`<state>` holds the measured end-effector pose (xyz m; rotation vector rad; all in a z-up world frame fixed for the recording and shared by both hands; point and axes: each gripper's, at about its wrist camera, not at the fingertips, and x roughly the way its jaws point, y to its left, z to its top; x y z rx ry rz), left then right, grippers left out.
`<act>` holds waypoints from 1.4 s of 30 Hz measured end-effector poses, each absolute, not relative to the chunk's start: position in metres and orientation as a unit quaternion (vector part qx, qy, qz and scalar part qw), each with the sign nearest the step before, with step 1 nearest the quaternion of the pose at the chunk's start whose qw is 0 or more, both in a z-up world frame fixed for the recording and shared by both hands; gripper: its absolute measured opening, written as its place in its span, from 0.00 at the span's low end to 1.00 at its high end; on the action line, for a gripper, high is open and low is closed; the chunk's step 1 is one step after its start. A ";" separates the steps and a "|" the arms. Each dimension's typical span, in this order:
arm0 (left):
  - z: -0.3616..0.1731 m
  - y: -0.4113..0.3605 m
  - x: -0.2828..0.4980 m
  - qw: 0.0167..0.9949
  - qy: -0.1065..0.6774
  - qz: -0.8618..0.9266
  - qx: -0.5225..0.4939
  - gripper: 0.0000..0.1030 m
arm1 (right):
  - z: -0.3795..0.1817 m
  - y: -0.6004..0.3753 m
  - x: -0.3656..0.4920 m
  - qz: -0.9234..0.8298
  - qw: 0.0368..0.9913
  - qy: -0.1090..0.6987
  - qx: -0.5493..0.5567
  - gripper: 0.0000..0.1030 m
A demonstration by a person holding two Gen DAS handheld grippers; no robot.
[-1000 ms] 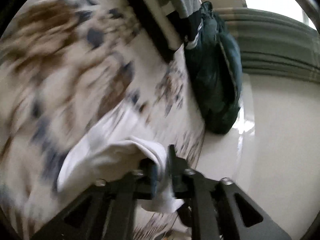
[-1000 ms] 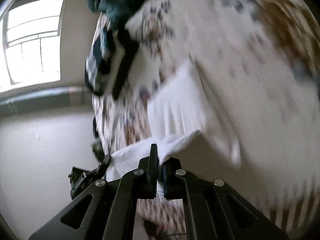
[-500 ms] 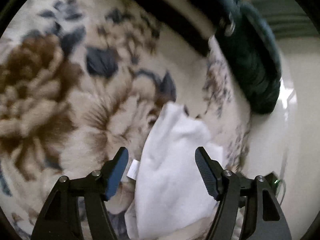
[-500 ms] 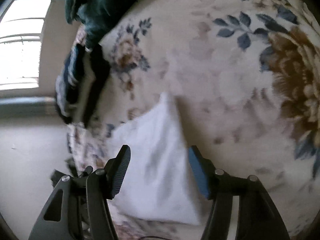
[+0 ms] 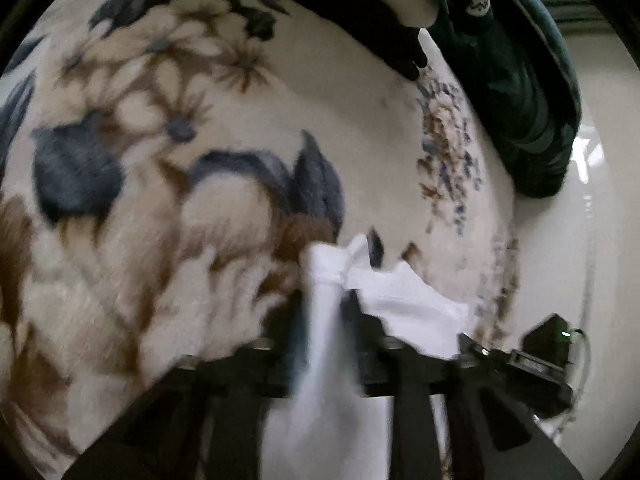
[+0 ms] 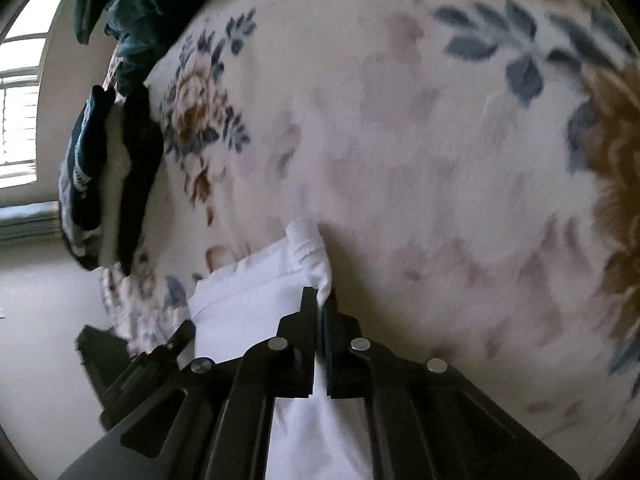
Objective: Fold small clothes
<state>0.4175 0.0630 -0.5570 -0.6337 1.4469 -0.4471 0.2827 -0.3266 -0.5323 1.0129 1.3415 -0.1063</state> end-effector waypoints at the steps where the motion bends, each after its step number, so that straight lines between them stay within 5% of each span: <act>1: -0.554 0.070 0.413 0.678 0.642 -0.207 -0.291 0.57 | -0.530 -0.332 0.278 -0.030 0.654 0.595 0.467 0.06; 2: -0.550 0.082 0.402 0.671 0.636 -0.216 -0.312 0.72 | -0.527 -0.335 0.275 -0.021 0.651 0.592 0.474 0.19; 5: -0.558 0.108 0.372 0.636 0.634 -0.219 -0.381 0.76 | -0.512 -0.348 0.249 -0.003 0.658 0.580 0.480 0.72; 6: -0.564 0.112 0.362 0.623 0.637 -0.219 -0.397 0.76 | -0.510 -0.349 0.240 0.004 0.656 0.579 0.483 0.75; 24: -0.577 0.044 0.324 0.607 0.626 -0.283 -0.401 0.77 | -0.584 -0.310 0.198 0.162 0.567 0.578 0.565 0.71; 25: -0.574 0.045 0.323 0.615 0.616 -0.282 -0.404 0.74 | -0.583 -0.307 0.200 0.162 0.569 0.578 0.562 0.51; 26: -0.572 0.044 0.320 0.621 0.606 -0.284 -0.409 0.53 | -0.583 -0.305 0.201 0.165 0.570 0.578 0.561 0.26; 27: -0.572 0.045 0.319 0.624 0.605 -0.280 -0.409 0.25 | -0.582 -0.304 0.202 0.166 0.568 0.576 0.563 0.20; 28: -0.570 0.046 0.318 0.627 0.604 -0.273 -0.409 0.20 | -0.580 -0.304 0.201 0.163 0.572 0.573 0.564 0.18; 42: -0.463 0.056 0.363 0.678 0.549 -0.277 -0.402 0.18 | -0.462 -0.286 0.261 0.174 0.633 0.558 0.507 0.12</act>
